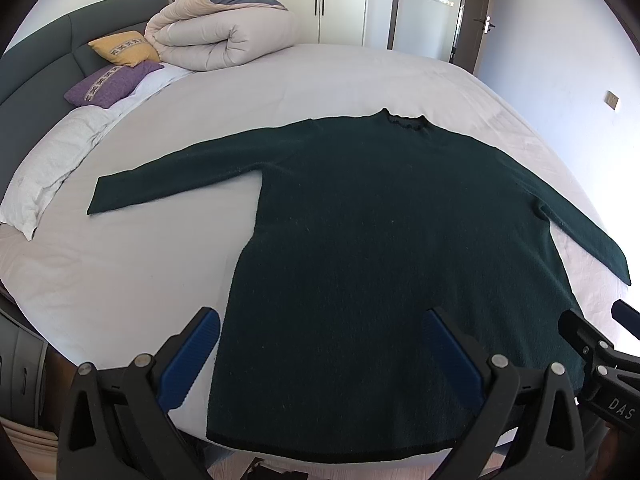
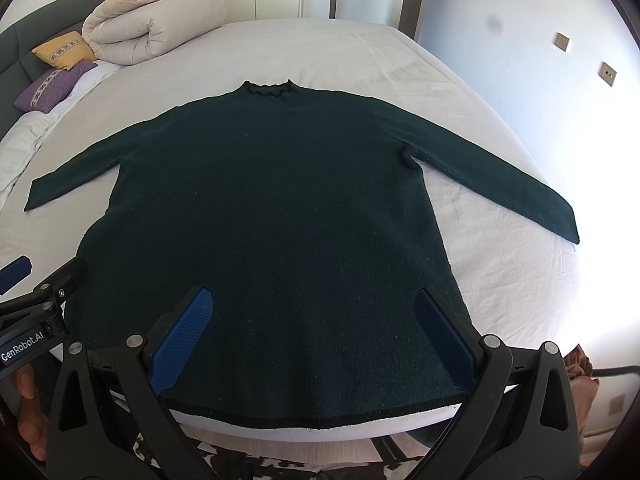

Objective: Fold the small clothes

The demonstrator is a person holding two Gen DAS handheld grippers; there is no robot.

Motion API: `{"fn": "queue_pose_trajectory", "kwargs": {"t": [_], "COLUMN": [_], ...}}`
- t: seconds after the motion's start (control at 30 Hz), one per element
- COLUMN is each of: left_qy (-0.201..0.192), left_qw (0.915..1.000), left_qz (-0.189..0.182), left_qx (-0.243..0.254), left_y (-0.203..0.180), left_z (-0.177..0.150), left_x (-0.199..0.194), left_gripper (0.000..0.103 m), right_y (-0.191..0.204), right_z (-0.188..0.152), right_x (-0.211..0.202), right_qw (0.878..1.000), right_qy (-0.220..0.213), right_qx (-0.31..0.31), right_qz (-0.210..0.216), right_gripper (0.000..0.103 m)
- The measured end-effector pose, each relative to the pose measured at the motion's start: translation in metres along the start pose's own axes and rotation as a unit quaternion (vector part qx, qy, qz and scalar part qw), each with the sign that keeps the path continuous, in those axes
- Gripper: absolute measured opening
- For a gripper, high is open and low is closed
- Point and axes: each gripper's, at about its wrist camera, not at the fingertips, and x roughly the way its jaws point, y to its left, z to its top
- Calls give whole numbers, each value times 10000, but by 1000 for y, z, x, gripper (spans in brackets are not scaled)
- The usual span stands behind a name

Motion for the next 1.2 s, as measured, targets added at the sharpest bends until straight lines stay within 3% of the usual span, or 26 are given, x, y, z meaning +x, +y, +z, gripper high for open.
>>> {"fn": "queue_pose_trajectory", "kwargs": {"t": [1.2], "left_qy": [22], "left_qw": [10000], "left_qz": [-6], "left_qx": [-2], "left_y": [-1], "left_z": [0], "left_x": [1], "left_gripper": [103], "right_y": [2], "right_z": [-1], "right_x": [2], "right_qw": [10000], "right_qy": [36], "right_qx": [2], "right_qz": [-2], "right_gripper": [103]}}
